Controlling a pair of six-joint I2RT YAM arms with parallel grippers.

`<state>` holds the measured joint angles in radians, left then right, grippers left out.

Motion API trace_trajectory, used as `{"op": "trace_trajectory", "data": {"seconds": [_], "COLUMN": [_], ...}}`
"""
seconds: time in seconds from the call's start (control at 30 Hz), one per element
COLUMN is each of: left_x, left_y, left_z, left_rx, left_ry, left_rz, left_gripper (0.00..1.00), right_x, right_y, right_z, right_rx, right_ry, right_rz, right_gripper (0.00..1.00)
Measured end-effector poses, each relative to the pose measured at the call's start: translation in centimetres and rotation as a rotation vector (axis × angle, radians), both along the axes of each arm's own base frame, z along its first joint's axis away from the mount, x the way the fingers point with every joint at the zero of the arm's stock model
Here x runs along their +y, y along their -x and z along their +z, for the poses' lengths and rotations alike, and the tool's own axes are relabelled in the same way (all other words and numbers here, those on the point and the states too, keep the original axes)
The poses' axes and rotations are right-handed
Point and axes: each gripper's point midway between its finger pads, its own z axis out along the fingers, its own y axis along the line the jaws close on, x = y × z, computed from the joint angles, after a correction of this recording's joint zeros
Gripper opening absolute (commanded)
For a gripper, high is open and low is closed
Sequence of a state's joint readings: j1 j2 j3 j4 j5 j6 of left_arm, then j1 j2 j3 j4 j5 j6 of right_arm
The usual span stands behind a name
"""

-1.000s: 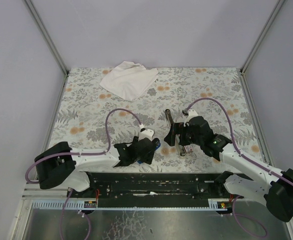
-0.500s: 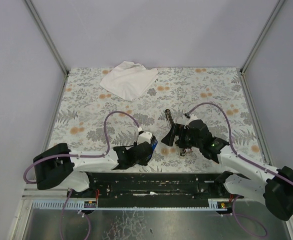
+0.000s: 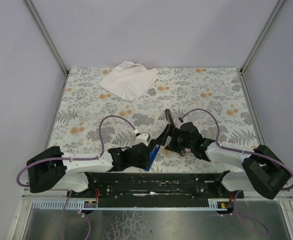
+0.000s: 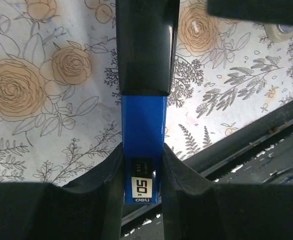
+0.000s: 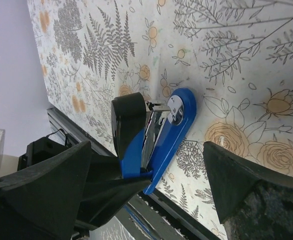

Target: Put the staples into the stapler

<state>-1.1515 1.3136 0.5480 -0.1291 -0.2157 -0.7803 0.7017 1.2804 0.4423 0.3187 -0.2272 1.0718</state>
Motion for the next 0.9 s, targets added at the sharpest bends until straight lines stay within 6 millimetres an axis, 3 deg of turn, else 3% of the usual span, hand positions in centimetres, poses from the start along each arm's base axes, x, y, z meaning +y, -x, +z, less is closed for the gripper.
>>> {"op": "trace_trajectory", "data": {"seconds": [0.5, 0.7, 0.8, 0.9], "left_x": [-1.2, -1.6, -1.5, -1.4], "left_y": [1.4, 1.4, 1.5, 1.7], "left_z": [0.7, 1.2, 1.1, 1.1], "left_rx": [0.078, 0.077, 0.082, 0.086], "left_ry": [0.109, 0.143, 0.148, 0.153], "left_rz": [0.005, 0.006, 0.004, 0.004], "left_gripper": [0.0, 0.0, 0.0, 0.0], "right_x": [1.4, 2.3, 2.8, 2.9], "right_y": [0.5, 0.4, 0.2, 0.2], "right_z": [-2.8, -2.7, -2.7, -3.1], "right_rx": [0.1, 0.1, 0.1, 0.113], "right_ry": [-0.004, -0.034, -0.046, -0.046], "right_rz": [-0.016, -0.014, -0.013, -0.018], "right_gripper": [0.99, 0.99, 0.84, 0.51]}}
